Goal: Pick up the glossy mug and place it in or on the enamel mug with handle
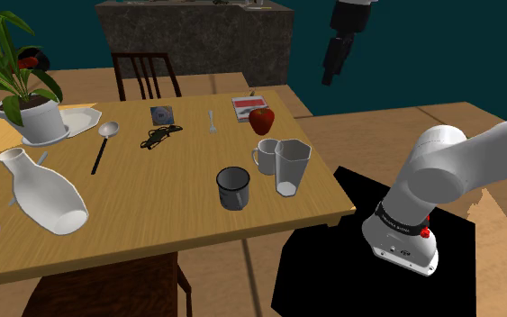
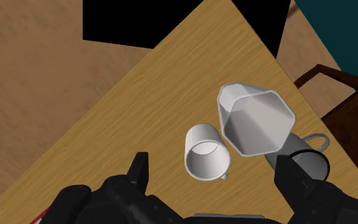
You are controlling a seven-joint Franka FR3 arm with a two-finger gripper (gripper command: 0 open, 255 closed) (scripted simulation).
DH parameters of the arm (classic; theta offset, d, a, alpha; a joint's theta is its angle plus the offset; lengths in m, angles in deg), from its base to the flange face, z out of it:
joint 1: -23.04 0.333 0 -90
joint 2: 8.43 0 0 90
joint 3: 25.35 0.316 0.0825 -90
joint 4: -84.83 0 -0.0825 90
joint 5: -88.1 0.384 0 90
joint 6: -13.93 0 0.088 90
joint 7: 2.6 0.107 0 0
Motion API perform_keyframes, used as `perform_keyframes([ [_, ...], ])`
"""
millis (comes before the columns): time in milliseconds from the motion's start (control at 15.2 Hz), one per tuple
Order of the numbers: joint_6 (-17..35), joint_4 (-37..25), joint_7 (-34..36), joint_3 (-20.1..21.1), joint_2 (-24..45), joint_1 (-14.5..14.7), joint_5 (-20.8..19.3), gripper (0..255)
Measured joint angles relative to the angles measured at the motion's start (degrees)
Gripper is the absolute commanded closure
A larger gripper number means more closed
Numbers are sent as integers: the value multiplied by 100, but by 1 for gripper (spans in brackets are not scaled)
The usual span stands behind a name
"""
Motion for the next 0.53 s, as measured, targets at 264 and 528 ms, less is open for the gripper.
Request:
perform_keyframes([
  [264, 363, 293, 130, 63, 128, -36, 50, 0],
  [528, 1077, 611, 315, 131, 626, -120, 105, 0],
])
